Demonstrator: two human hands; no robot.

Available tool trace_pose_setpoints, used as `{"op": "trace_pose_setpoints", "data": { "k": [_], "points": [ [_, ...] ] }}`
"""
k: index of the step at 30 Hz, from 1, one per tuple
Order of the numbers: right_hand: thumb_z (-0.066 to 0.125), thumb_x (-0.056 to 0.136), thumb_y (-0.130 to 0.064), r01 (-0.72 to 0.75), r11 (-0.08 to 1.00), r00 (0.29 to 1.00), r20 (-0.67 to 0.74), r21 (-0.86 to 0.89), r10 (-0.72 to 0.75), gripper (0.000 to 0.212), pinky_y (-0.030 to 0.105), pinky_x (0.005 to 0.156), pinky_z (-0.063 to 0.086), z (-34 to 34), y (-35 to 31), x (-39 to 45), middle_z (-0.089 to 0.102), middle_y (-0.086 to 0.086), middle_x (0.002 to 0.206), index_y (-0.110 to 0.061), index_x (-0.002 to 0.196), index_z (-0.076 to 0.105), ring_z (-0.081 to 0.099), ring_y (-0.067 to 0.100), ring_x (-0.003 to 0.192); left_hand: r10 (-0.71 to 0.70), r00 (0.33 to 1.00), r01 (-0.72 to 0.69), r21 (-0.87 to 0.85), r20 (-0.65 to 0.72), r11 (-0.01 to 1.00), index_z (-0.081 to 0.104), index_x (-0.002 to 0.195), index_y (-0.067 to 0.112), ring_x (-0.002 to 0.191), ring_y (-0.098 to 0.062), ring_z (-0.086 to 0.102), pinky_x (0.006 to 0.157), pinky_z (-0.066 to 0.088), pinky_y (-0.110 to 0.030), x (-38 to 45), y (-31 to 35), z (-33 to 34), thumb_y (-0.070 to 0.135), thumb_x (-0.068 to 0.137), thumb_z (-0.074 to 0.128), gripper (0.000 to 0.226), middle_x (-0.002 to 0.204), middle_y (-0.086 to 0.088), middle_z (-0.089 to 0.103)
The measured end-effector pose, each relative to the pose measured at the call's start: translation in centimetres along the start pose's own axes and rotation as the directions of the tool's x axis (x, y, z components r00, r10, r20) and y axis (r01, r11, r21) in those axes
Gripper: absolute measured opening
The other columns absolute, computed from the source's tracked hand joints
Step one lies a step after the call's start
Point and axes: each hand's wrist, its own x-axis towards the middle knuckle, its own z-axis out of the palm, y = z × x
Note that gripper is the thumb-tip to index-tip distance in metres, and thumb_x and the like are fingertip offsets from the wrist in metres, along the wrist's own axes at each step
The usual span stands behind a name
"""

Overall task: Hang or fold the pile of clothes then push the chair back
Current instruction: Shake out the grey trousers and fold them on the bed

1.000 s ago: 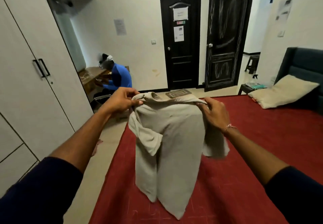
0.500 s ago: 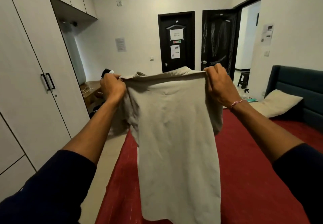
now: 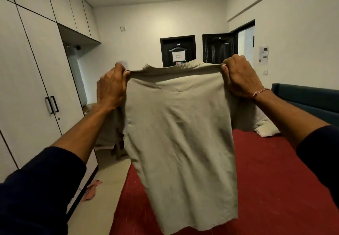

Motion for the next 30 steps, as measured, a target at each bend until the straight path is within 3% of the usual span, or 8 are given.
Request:
{"op": "trace_pose_setpoints", "data": {
  "k": [4,8,13,15,18,20,23,30],
  "points": [
    [0.038,0.105,-0.034,-0.097,0.995,0.994,0.049,0.005,0.097,0.034,0.04,0.076,0.037,-1.4,-0.3,0.2,0.048,0.017,0.103,-0.003,0.105,0.053,0.035,0.026,0.09,0.201,0.979,-0.202,0.161,0.02,0.966,0.051,0.099,0.006,0.053,-0.034,0.053,0.048,0.04,-0.039,0.2,-0.8,-2.1,0.04,0.105,0.047,0.035,0.078,-0.019,0.059],
    [0.063,0.098,-0.025,-0.226,0.922,0.974,0.105,0.314,0.203,0.017,0.027,0.069,0.038,-4.3,-0.6,0.0,0.053,0.011,0.098,-0.008,0.095,0.058,0.045,0.022,0.088,0.233,0.967,-0.246,0.15,0.101,0.958,0.052,0.092,0.003,0.049,-0.024,0.041,0.048,0.032,-0.035,0.5,-0.4,-4.1,0.045,0.102,0.044,0.044,0.068,-0.019,0.057],
    [0.077,0.086,-0.018,-0.339,0.769,0.94,0.21,0.542,0.267,0.02,0.023,0.072,0.047,-7.8,-0.7,-0.2,0.06,-0.002,0.086,-0.003,0.094,0.066,0.055,0.008,0.081,0.083,0.954,-0.125,0.131,0.287,0.983,0.042,0.102,0.008,0.055,-0.029,0.044,0.058,0.037,-0.042,0.8,0.8,-5.6,0.052,0.104,0.026,0.047,0.068,-0.012,0.051],
    [0.079,0.084,-0.018,-0.352,0.756,0.935,0.241,0.552,0.259,0.024,0.021,0.073,0.047,-8.8,-0.5,-0.1,0.061,-0.002,0.088,-0.002,0.097,0.068,0.056,0.007,0.083,0.054,0.939,-0.091,0.095,0.34,0.991,0.037,0.103,0.013,0.058,-0.027,0.044,0.062,0.036,-0.04,0.9,1.1,-6.0,0.055,0.104,0.022,0.045,0.068,-0.004,0.046],
    [0.076,0.085,-0.038,-0.354,0.792,0.918,0.348,0.498,0.191,0.032,0.023,0.075,0.047,-10.2,-0.1,-0.1,0.066,-0.001,0.093,-0.012,0.105,0.074,0.058,0.011,0.089,0.016,0.923,-0.018,0.0,0.384,1.0,0.033,0.101,0.021,0.065,-0.026,0.049,0.067,0.037,-0.039,1.0,1.8,-6.3,0.055,0.104,0.023,0.036,0.073,-0.003,0.049],
    [0.066,0.091,-0.048,-0.349,0.8,0.901,0.41,0.487,0.144,0.037,0.025,0.077,0.045,-11.1,0.4,-0.3,0.067,0.0,0.094,-0.016,0.107,0.075,0.058,0.01,0.089,-0.01,0.909,0.04,-0.065,0.416,0.997,0.037,0.101,0.019,0.069,-0.024,0.049,0.067,0.036,-0.036,1.3,2.3,-6.5,0.05,0.106,0.026,0.033,0.077,-0.003,0.05],
    [0.052,0.099,-0.046,-0.334,0.796,0.885,0.458,0.506,0.08,0.041,0.026,0.078,0.044,-12.2,1.6,-0.5,0.064,0.003,0.092,-0.013,0.104,0.075,0.056,0.009,0.087,0.009,0.89,0.103,-0.219,0.457,0.97,0.05,0.099,0.014,0.078,-0.022,0.05,0.066,0.038,-0.032,1.7,3.5,-7.0,0.038,0.107,0.039,0.028,0.083,-0.003,0.053],
    [0.06,0.094,-0.044,-0.341,0.773,0.891,0.447,0.535,0.085,0.023,0.028,0.076,0.052,-13.0,4.4,-1.0,0.07,0.001,0.098,-0.027,0.097,0.075,0.063,0.015,0.092,-0.083,0.842,0.386,-0.486,0.534,0.784,0.071,0.102,0.009,0.086,-0.014,0.058,0.076,0.048,-0.027,3.0,8.0,-7.6,0.017,0.098,0.06,0.014,0.092,-0.004,0.066]
  ]
}}
